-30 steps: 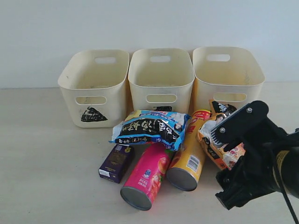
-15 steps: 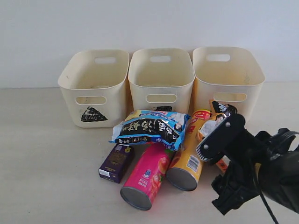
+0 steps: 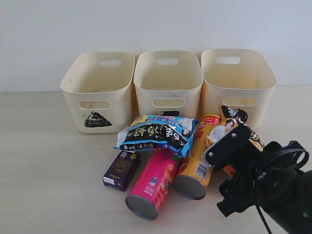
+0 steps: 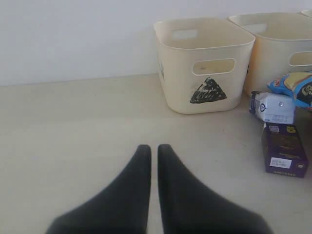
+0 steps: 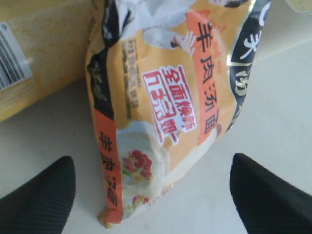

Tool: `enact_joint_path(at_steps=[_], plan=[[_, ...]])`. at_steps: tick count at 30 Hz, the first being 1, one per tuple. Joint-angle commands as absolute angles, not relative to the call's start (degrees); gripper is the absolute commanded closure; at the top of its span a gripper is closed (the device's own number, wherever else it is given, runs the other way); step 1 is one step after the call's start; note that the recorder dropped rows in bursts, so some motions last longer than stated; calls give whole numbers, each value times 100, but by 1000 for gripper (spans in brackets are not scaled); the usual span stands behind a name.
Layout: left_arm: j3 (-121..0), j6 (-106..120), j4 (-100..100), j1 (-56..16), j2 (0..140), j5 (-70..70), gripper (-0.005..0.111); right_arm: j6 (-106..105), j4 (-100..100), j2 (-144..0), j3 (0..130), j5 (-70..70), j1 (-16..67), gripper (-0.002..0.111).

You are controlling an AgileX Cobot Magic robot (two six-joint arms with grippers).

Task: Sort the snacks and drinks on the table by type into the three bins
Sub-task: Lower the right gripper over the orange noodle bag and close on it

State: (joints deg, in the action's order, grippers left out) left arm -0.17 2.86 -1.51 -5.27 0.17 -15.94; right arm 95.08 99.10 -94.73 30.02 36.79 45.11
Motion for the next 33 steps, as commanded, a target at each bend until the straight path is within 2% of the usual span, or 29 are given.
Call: enact_joint_path(at_steps=[1, 19, 33], plan=[[0, 307, -212, -561, 0, -1552, 103, 9580, 9995, -9642, 3247, 3734, 4514, 31], [0, 307, -212, -561, 0, -1552, 103, 9670, 9995, -10608, 3569, 4434, 4494, 31], [0, 307, -212, -561, 0, -1552, 103, 9839, 9995, -10856, 4119, 3763, 3882, 31]])
